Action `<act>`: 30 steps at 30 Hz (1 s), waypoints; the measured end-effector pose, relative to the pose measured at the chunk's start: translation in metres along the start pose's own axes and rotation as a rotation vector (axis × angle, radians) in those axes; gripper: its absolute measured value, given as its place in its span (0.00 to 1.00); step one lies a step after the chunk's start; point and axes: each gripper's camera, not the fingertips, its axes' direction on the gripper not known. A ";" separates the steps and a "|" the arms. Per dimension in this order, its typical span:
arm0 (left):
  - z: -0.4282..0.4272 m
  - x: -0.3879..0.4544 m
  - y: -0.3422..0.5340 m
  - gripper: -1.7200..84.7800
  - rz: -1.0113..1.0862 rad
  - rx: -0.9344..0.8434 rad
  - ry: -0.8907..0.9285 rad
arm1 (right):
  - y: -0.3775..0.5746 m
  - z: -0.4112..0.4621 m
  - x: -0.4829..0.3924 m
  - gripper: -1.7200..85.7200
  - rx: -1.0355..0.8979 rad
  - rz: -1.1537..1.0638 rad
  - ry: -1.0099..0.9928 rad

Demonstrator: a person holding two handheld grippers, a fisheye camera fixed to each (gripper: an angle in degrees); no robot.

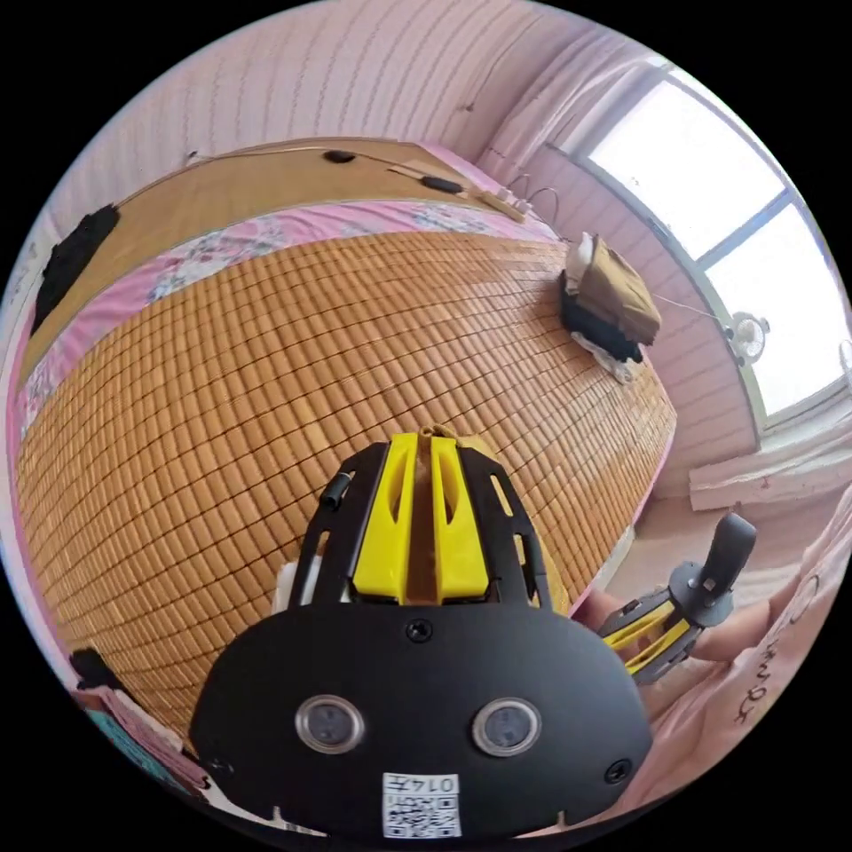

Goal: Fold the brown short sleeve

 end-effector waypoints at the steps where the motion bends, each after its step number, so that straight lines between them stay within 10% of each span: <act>1: -0.002 -0.015 0.012 0.05 -0.052 -0.016 -0.041 | -0.008 0.037 0.000 0.11 -0.109 -0.002 0.008; 6: -0.027 -0.096 0.122 0.06 -0.411 -0.068 -0.119 | -0.025 0.093 -0.004 0.11 -0.349 -0.033 0.105; 17: -0.021 -0.028 0.218 0.11 -0.414 -0.126 0.014 | -0.239 0.115 0.006 0.12 -0.300 -0.326 0.584; 30: -0.054 -0.020 0.265 0.01 -0.379 -0.103 -0.005 | -0.306 0.131 -0.046 0.02 -0.439 -0.566 0.397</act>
